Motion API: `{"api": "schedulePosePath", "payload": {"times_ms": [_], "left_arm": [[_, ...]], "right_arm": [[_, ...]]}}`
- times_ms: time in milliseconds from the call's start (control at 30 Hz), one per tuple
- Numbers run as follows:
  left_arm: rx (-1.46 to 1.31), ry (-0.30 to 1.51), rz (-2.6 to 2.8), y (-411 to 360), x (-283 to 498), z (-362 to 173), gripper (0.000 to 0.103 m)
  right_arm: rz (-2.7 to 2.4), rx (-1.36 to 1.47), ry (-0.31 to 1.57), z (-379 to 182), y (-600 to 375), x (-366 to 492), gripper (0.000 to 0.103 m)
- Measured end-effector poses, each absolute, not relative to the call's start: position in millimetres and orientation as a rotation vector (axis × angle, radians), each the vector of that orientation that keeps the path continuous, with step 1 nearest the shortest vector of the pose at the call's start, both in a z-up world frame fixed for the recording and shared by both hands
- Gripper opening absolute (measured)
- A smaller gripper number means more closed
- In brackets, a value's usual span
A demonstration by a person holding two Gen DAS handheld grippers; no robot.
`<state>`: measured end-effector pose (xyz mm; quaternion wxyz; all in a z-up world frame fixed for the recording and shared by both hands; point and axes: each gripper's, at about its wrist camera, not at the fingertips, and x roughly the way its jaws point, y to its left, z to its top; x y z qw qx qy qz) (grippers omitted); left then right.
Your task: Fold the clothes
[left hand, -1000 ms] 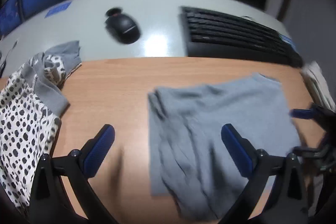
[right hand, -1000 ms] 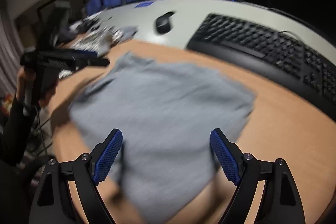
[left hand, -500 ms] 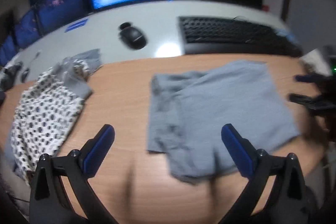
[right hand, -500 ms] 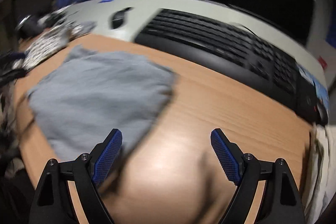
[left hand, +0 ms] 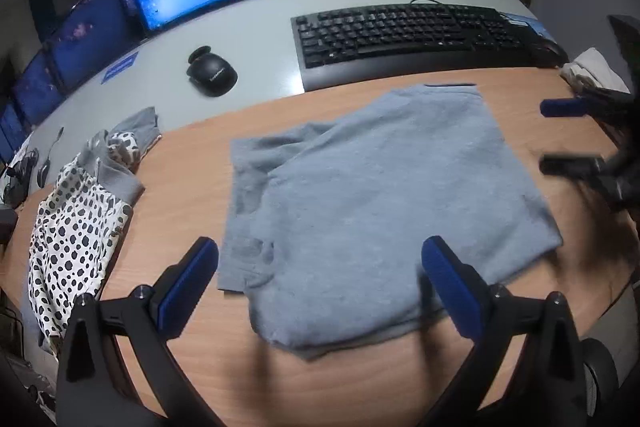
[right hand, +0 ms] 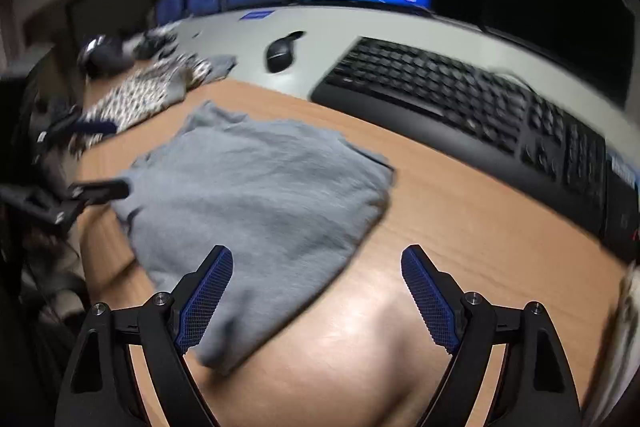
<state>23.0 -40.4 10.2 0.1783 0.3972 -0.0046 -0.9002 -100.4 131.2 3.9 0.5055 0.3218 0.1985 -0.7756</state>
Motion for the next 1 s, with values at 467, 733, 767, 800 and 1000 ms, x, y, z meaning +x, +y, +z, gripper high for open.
{"api": "schedulePosePath", "payload": {"times_ms": [467, 733, 767, 800, 1000], "left_arm": [[1.152, 0.031, -2.527, -22, 27, 14, 0.102], [1.183, 0.033, -2.479, -13, 30, 15, 0.102], [1.187, 0.036, -2.476, -13, 31, 15, 0.102], [1.192, 0.046, -2.476, -14, 32, 15, 0.103], [1.23, 0.113, -2.481, -24, 34, 14, 0.103]], "right_arm": [[-1.727, 0.85, 0.581, 3, 84, -44, 0.087], [-1.742, 0.862, 0.606, 6, 79, -43, 0.087], [-1.737, 0.867, 0.607, 5, 78, -43, 0.087], [-1.734, 0.869, 0.612, 5, 77, -43, 0.087], [-1.72, 0.863, 0.646, 4, 73, -40, 0.087]]}}
